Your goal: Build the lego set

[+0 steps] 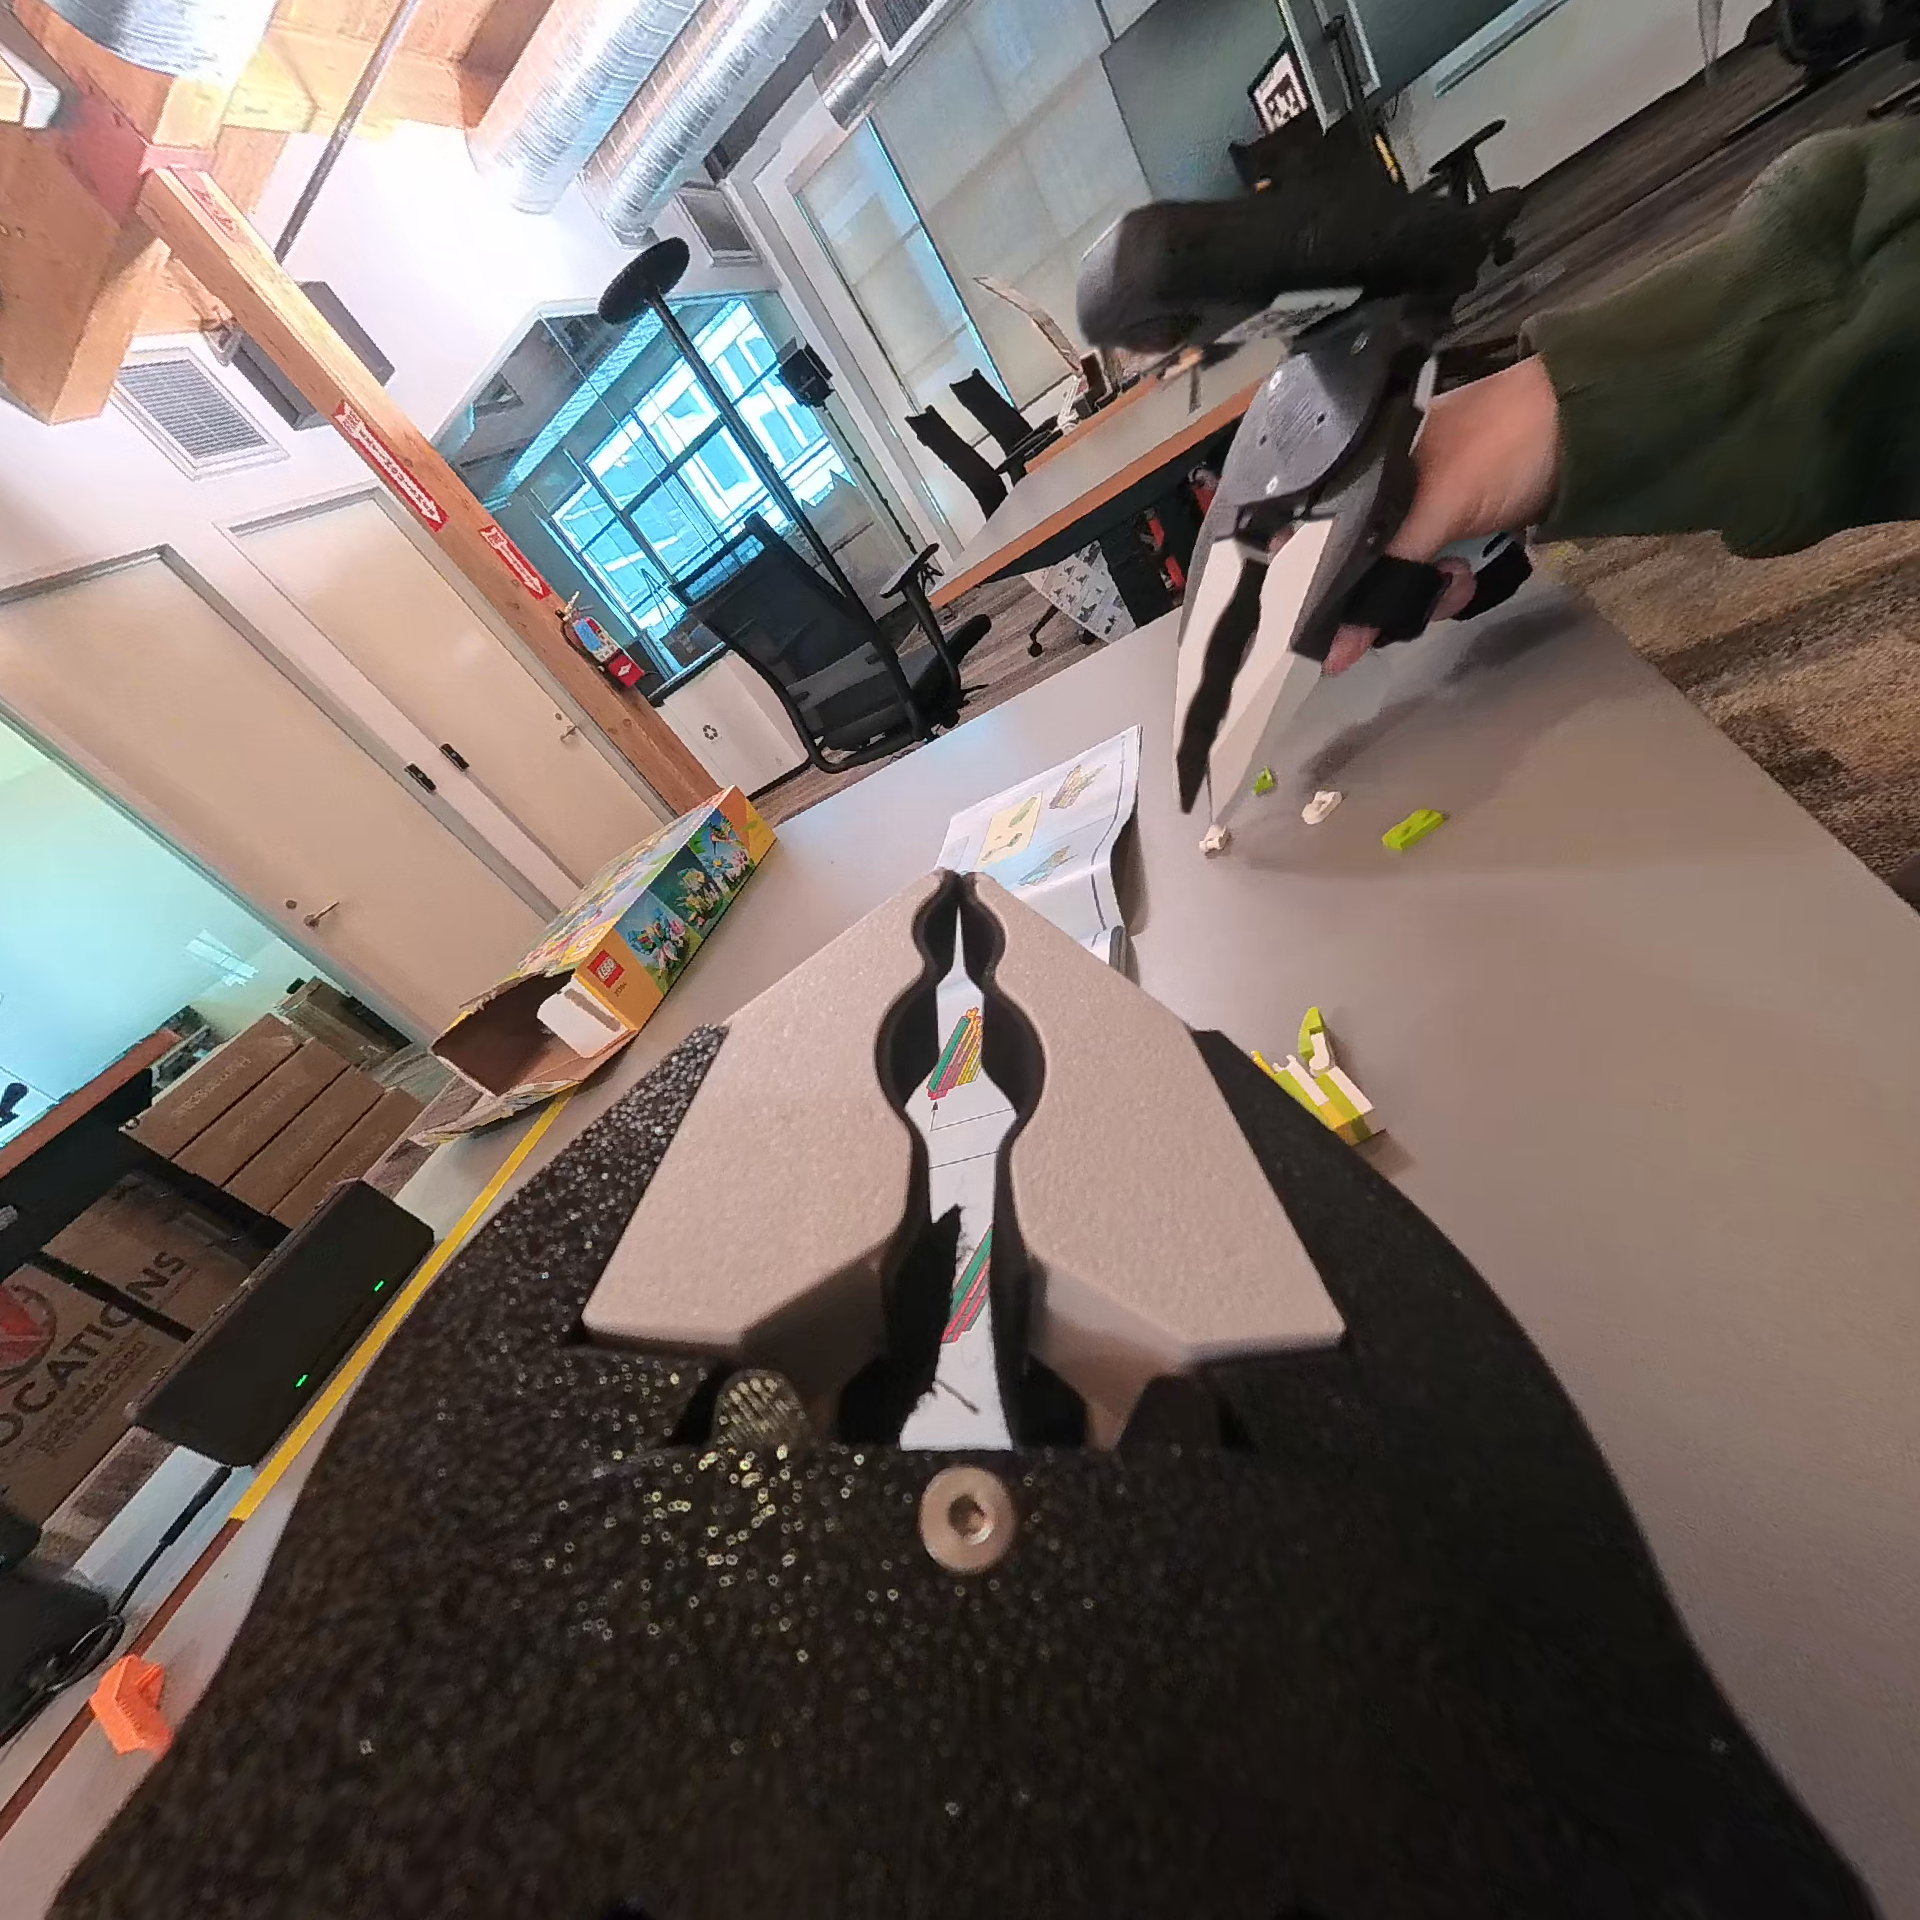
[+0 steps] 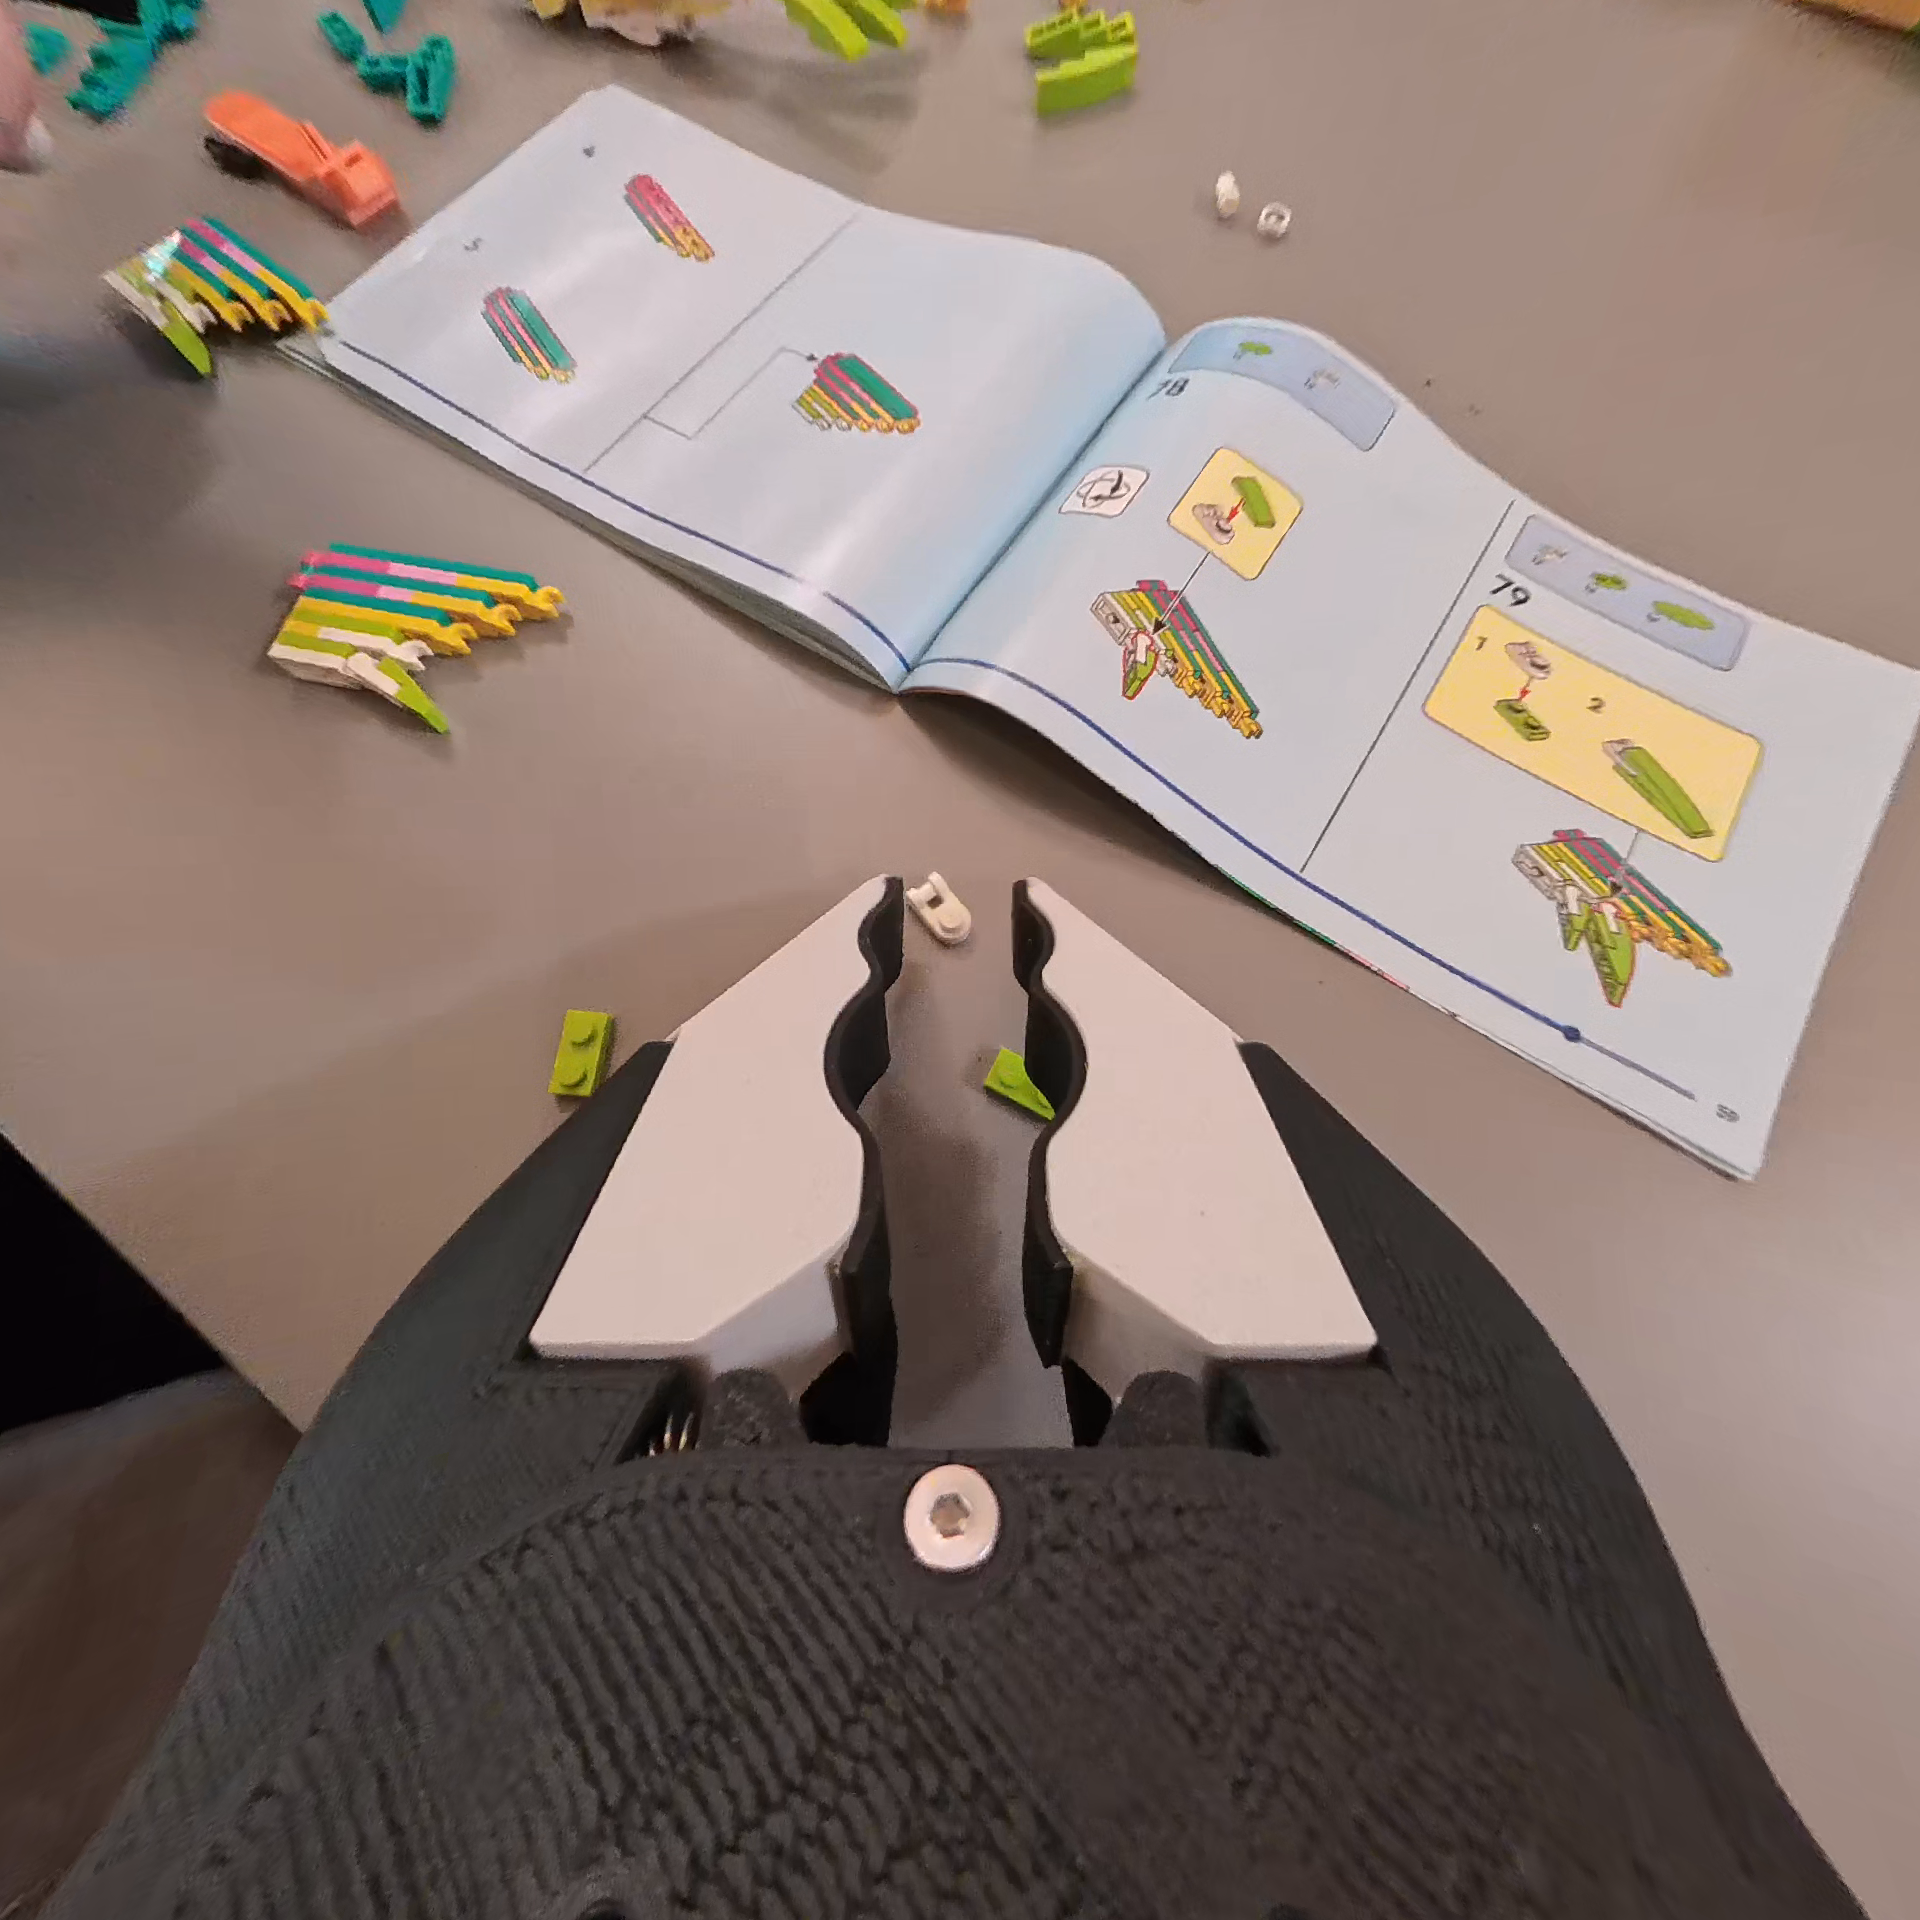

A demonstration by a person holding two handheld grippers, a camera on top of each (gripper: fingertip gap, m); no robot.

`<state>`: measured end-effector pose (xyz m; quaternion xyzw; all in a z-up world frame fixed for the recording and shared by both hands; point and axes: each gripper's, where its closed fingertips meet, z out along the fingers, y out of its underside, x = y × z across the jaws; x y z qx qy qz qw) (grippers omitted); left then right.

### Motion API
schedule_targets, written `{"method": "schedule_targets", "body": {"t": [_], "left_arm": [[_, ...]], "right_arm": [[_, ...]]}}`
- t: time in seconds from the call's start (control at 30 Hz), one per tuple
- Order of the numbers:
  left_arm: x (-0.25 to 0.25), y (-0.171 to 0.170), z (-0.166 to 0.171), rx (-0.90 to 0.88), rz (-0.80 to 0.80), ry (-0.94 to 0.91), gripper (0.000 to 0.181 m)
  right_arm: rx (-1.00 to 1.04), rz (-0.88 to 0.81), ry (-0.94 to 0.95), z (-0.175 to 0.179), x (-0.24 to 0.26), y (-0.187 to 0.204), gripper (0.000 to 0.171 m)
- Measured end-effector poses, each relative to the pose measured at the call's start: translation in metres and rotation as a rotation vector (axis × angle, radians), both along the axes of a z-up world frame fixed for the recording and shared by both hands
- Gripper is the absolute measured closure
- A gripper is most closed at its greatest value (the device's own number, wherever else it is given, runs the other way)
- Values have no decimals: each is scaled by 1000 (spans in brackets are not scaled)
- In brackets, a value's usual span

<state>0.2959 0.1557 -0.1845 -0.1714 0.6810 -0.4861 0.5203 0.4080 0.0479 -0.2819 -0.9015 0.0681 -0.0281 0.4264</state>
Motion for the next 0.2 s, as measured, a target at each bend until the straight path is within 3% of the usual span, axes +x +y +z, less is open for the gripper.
{"method": "schedule_targets", "body": {"t": [0.2], "left_arm": [[0, 0, 0, 4, 0, -2, 181]], "right_arm": [[-52, 7, 9, -8, -1, 3, 153]]}}
